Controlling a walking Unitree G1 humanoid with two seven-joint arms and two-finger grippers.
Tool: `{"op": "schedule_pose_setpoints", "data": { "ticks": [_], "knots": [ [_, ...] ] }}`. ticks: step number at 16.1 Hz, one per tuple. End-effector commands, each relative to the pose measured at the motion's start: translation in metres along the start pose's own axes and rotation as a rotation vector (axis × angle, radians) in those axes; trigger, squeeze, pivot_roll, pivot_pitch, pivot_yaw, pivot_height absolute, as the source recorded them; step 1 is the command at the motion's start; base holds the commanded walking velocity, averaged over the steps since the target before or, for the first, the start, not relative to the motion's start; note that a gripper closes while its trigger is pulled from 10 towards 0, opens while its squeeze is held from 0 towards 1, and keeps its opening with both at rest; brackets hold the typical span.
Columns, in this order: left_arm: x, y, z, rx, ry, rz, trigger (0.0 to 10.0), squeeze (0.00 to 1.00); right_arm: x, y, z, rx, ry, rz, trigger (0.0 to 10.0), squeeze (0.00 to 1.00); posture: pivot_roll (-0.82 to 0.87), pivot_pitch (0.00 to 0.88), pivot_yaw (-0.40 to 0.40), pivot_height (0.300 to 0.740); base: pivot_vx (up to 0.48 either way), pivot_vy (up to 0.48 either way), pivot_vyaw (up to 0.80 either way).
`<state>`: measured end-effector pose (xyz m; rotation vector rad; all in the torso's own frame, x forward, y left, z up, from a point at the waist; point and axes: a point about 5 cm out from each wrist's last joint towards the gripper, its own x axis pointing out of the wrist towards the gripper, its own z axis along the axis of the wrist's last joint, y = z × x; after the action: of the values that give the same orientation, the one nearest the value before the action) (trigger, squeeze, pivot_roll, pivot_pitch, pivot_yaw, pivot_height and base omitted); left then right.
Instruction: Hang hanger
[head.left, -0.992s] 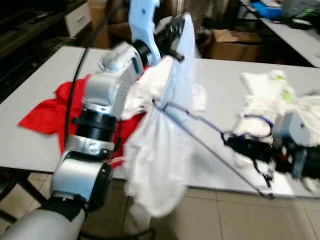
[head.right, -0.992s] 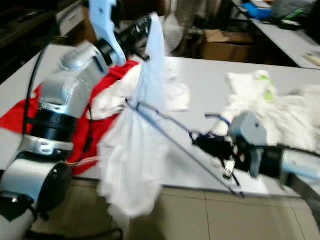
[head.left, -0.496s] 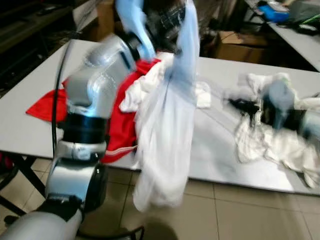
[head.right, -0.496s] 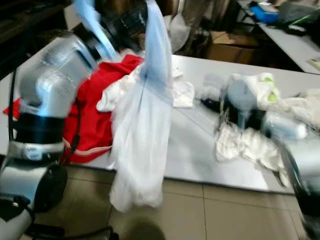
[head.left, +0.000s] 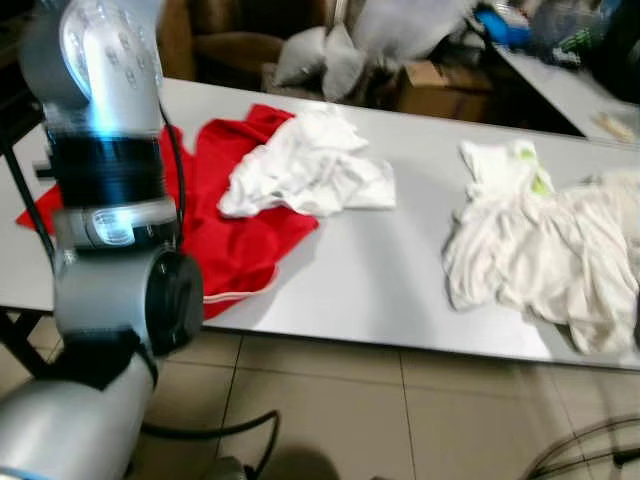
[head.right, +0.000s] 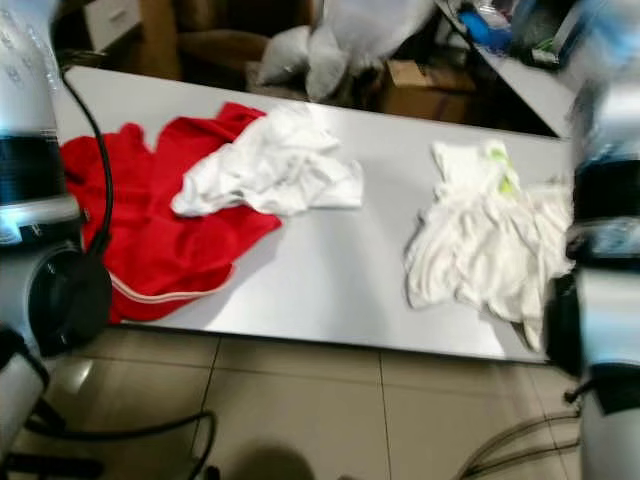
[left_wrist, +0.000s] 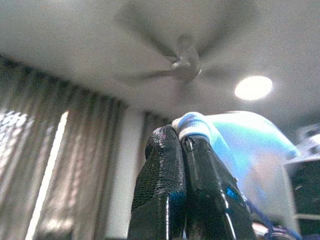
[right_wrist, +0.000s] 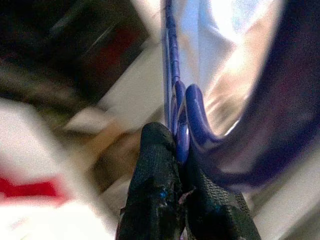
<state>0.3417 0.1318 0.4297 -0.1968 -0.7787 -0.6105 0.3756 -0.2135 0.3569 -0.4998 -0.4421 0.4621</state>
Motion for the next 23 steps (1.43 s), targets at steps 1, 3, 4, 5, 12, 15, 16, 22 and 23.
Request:
{"op": "schedule_pose_setpoints", "data": {
  "ticks": [1,3,4,5,12,15,16,22,23],
  "knots": [
    [-0.002,-0.015,-0.039,0.041,0.169,-0.025,10.0,0.00,-0.011,0.040,-0.051,0.040,0.159,0.211,10.0,0.00,0.03,0.000,-0.101,0.740,0.000,0.000,0.00],
    [-0.009,-0.024,-0.077,0.087,0.318,-0.045,10.0,0.00,-0.027,0.072,-0.079,0.113,0.218,0.346,10.0,0.00,0.03,0.000,-0.095,0.740,0.000,0.000,0.00],
    [-0.017,-0.027,-0.105,0.103,0.421,-0.025,10.0,0.00,-0.043,0.090,-0.090,0.150,0.242,0.415,10.0,0.00,0.02,0.000,-0.079,0.740,0.000,0.000,0.00],
    [-0.027,-0.030,-0.131,0.132,0.513,-0.006,10.0,0.00,-0.060,0.105,-0.096,0.172,0.268,0.485,10.0,0.00,0.01,0.000,-0.069,0.740,0.000,0.000,0.00],
    [-0.045,-0.004,-0.169,0.338,0.659,0.201,10.0,0.00,-0.144,0.106,-0.063,0.238,0.387,0.709,10.0,0.00,-0.02,0.000,-0.021,0.740,0.000,0.000,0.00],
    [-0.066,0.018,-0.176,0.375,0.796,0.181,10.0,0.00,-0.159,0.093,-0.041,0.236,0.422,0.700,10.0,0.00,-0.03,0.000,-0.009,0.740,0.000,0.000,0.00],
    [-0.079,0.023,-0.178,0.290,0.851,0.086,10.0,0.00,-0.166,0.081,-0.033,0.208,0.444,0.629,10.0,0.00,-0.04,0.000,-0.003,0.740,0.000,0.000,0.00],
    [-0.128,0.037,-0.143,0.209,0.969,-0.191,10.0,1.00,-0.195,0.079,-0.015,0.243,0.453,0.427,10.0,0.00,-0.04,0.000,0.010,0.740,0.000,0.000,0.00],
    [-0.139,0.038,-0.127,0.186,1.006,-0.248,10.0,1.00,-0.196,0.079,-0.017,0.255,0.464,0.358,10.0,0.00,-0.03,0.000,0.010,0.740,0.000,0.000,0.00]
  ]
}}
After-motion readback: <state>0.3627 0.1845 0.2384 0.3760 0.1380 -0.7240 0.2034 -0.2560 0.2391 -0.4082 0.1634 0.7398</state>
